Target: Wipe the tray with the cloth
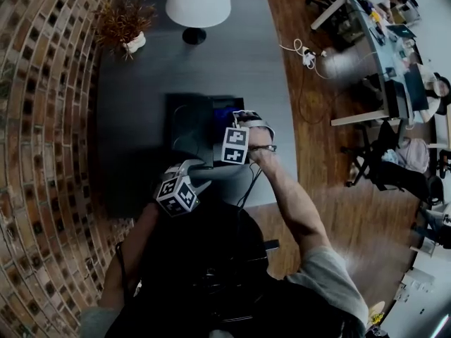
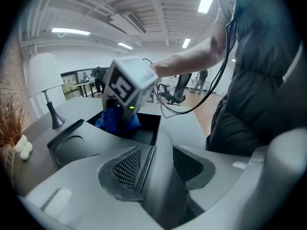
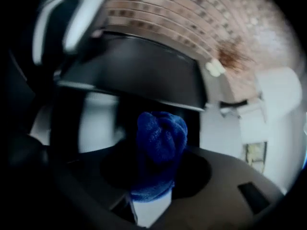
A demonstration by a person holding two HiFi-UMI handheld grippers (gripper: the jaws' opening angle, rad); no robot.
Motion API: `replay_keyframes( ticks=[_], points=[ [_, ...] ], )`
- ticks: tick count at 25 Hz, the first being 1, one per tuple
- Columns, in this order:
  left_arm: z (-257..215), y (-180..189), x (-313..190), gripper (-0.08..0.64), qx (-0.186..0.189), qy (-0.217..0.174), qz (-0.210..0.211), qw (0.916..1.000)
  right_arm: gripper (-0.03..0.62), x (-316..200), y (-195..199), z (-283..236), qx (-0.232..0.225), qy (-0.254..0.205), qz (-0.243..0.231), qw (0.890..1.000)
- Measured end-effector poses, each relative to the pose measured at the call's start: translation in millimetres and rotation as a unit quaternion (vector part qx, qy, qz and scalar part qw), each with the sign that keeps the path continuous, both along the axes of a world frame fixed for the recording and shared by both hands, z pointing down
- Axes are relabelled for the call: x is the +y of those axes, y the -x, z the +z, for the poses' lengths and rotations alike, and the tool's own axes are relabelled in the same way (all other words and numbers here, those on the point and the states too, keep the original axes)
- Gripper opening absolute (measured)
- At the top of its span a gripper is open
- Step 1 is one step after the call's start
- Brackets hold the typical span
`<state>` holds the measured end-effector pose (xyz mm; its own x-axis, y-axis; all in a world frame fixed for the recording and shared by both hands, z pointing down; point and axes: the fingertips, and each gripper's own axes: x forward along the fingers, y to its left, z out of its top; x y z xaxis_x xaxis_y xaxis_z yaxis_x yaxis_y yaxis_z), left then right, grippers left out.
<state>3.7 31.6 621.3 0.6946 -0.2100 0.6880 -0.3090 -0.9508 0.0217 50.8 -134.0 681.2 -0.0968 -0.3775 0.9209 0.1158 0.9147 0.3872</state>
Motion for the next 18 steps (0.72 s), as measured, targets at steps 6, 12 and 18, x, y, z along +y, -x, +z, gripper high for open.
replay_keyframes(
  ticks=[6, 12, 18],
  points=[
    [-0.5, -1.4, 2.3, 0.204, 0.001, -0.005, 0.001, 1.0000, 0.172, -52.0, 12.8, 1.9, -0.038, -0.083, 0.096, 0.991],
    [-1.4, -0.2, 2.6, 0.204, 0.001, -0.011, 0.001, 0.9999, 0.167, -1.6, 27.4, 0.8, 0.043, -0.027, -0.096, 0.994],
    [-2.3, -3.4, 0.6, 0.204, 0.001, -0.015, 0.002, 0.9999, 0.172, -48.0, 18.3, 0.5, 0.044, -0.166, -0.171, 0.970]
  ],
)
